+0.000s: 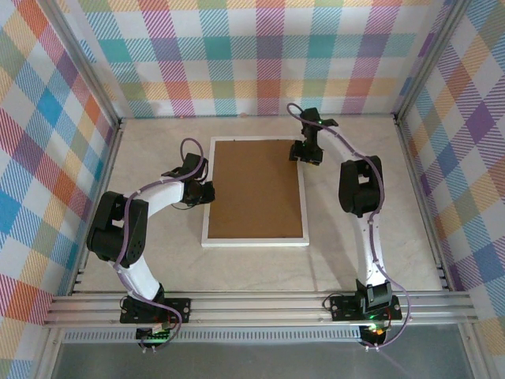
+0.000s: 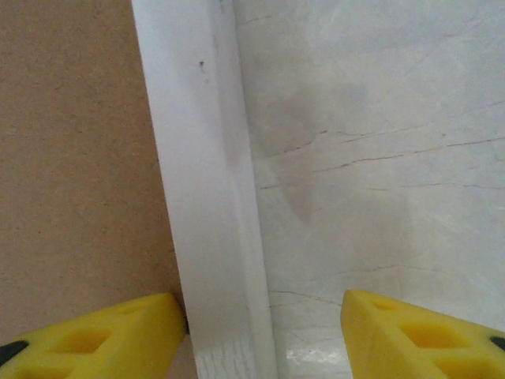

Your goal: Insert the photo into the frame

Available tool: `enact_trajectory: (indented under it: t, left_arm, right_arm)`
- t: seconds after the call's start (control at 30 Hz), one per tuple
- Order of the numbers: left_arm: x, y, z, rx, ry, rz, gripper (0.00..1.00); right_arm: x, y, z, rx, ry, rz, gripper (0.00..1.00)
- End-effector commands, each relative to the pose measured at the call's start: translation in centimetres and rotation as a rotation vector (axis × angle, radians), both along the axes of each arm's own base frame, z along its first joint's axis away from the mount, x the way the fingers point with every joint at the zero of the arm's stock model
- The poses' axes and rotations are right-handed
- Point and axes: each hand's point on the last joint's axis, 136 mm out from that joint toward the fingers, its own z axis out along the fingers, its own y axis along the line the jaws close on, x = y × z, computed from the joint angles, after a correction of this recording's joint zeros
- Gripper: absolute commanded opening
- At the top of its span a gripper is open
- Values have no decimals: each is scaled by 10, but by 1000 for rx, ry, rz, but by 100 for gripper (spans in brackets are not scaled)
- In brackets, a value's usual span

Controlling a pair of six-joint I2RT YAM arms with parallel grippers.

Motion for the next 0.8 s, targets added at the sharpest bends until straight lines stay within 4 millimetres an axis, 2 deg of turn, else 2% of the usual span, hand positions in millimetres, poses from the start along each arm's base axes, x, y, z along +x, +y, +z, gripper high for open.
enact_trajectory:
  t: [0.0, 0.13, 0.2, 0.27, 0.37, 0.43, 0.57, 0.67, 0.77]
  left_arm:
    - [-20, -14, -16, -23, 92, -46, 13]
    - [-20, -14, -15, -23, 89, -46, 13]
    - [-21, -14, -14, -24, 88, -47, 13]
    - [-20, -14, -14, -22, 87, -45, 13]
    - [-21, -14, -14, -21, 88, -44, 13]
    - [-21, -13, -15, -19, 88, -42, 13]
    - [-22, -9, -14, 0, 88, -37, 13]
    - [-21, -8, -12, 7, 82, -37, 13]
    - [-21, -8, -11, 9, 80, -36, 13]
  right_arm:
    - [-71, 28, -72, -73, 290, 98, 61]
    - [-71, 32, -71, -66, 287, 99, 61]
    - [-67, 34, -65, -51, 268, 105, 61]
    - [-60, 37, -50, -29, 237, 112, 61]
    - [-47, 36, -13, 17, 160, 108, 61]
    - [-40, 29, 11, 41, 112, 96, 61]
    - [-29, 10, 44, 66, 37, 67, 61]
    - [-26, -7, 57, 52, 4, 43, 61]
    - [-24, -23, 59, 29, -12, 15, 62]
